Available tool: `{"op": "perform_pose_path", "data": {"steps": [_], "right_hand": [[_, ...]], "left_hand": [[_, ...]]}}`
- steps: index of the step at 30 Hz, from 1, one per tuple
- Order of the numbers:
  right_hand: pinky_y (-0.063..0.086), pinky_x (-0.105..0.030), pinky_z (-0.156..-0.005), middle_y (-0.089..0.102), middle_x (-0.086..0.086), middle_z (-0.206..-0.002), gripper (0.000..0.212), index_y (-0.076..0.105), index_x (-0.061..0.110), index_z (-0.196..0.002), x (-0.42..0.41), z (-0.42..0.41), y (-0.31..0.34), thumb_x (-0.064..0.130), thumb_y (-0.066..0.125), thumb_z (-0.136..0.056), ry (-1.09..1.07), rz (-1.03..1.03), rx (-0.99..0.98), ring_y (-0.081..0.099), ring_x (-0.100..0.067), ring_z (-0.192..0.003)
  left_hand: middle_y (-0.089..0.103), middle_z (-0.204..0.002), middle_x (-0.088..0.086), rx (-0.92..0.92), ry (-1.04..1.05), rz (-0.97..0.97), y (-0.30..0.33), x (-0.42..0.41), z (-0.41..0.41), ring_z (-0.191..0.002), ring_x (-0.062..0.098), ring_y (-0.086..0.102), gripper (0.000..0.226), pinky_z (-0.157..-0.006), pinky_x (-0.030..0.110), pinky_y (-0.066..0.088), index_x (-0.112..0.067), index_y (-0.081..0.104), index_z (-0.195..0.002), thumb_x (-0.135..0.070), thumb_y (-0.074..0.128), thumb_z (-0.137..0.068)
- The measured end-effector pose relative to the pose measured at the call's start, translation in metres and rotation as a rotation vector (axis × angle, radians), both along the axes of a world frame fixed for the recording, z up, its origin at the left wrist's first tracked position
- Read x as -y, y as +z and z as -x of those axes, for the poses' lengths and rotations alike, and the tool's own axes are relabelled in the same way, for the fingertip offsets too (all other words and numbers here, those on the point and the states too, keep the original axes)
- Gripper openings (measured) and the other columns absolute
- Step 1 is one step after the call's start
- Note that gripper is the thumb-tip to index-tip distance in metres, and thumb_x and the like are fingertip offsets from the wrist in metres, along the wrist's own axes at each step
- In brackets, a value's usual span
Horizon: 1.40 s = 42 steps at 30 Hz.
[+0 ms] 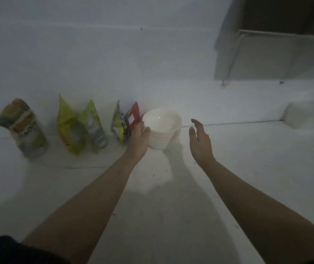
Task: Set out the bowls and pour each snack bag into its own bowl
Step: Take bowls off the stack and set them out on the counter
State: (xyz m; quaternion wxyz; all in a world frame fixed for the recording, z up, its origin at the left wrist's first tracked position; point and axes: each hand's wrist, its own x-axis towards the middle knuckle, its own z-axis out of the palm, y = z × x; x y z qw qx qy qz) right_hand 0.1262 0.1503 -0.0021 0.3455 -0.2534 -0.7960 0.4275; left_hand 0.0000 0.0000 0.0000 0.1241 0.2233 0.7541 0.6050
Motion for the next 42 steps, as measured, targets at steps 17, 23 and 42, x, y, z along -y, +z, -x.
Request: {"op": "perform_pose_path", "data": {"steps": [17,23,42], "right_hand": [[0.058,-0.049,-0.080,0.049,-0.002,-0.125,0.061,0.030,0.026,-0.149,-0.050,0.095,-0.023,0.024,0.052,-0.092,0.118,0.760,0.154,0.054,-0.028,-0.108],[0.059,-0.041,-0.056,0.054,-0.006,-0.108,0.050,0.037,0.015,-0.138,-0.038,0.086,-0.023,0.009,0.043,-0.089,0.054,0.757,0.158,0.059,-0.030,-0.094],[0.061,-0.057,-0.073,0.056,-0.006,-0.117,0.050,0.043,0.026,-0.134,0.272,0.010,0.001,0.006,0.044,-0.089,0.319,0.862,0.171,0.063,-0.037,-0.099]], "left_hand": [[0.024,-0.160,0.001,0.258,0.086,0.033,-0.050,-0.057,0.045,-0.145,0.023,0.028,0.058,-0.116,0.040,0.026,-0.031,0.007,-0.155,-0.052,0.016,-0.102],[0.024,-0.157,-0.008,0.097,0.031,-0.031,-0.053,-0.043,0.024,-0.140,0.010,0.025,0.054,-0.114,0.031,0.022,-0.031,0.008,-0.155,-0.046,0.019,-0.104],[0.059,-0.129,-0.001,-0.068,0.361,-0.425,-0.052,0.267,-0.017,-0.122,0.016,0.054,0.056,-0.107,0.041,0.042,-0.025,0.053,-0.128,-0.059,0.037,-0.086]]}}
